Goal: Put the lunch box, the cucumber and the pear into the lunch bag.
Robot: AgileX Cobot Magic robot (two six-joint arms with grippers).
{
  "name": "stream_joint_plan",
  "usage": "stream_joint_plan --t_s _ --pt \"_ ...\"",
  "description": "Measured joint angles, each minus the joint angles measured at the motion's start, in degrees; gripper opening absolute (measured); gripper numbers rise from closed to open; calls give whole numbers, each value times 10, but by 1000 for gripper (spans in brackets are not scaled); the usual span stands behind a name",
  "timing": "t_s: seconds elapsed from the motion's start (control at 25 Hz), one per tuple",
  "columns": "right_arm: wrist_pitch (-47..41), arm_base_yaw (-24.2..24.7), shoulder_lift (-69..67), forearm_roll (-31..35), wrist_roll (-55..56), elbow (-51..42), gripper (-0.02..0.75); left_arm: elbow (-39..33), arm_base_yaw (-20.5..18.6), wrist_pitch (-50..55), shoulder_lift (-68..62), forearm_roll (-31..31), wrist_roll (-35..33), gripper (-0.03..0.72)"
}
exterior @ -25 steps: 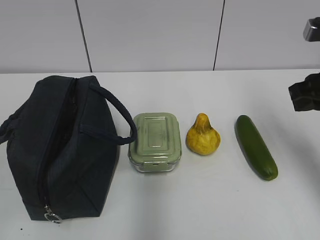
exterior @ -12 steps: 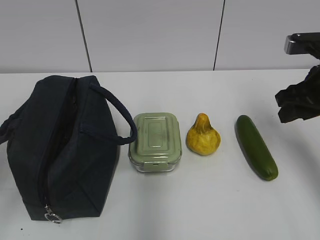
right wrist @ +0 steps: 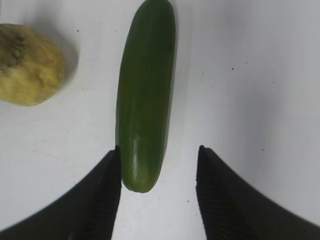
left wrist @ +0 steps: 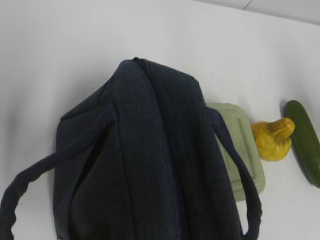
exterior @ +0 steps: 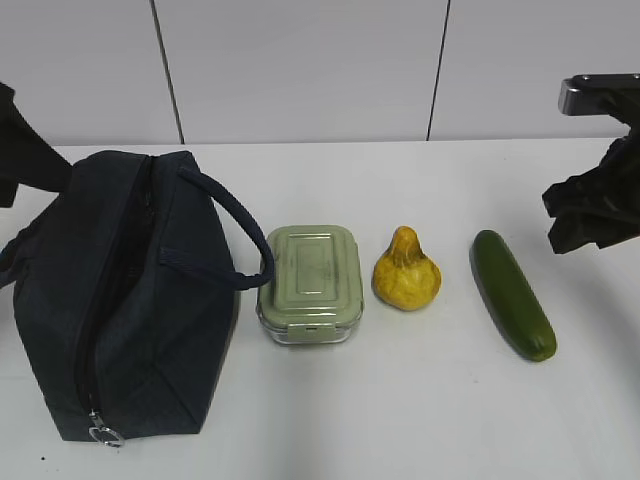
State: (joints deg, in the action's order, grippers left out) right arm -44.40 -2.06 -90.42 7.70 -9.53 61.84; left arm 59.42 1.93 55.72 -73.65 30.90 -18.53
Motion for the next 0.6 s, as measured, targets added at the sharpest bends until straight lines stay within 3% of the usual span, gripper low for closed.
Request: stream_joint_plan --t_s 0.6 --pt "-1 0 -1 22 -10 0 392 0 0 16 -71 -5 0 403"
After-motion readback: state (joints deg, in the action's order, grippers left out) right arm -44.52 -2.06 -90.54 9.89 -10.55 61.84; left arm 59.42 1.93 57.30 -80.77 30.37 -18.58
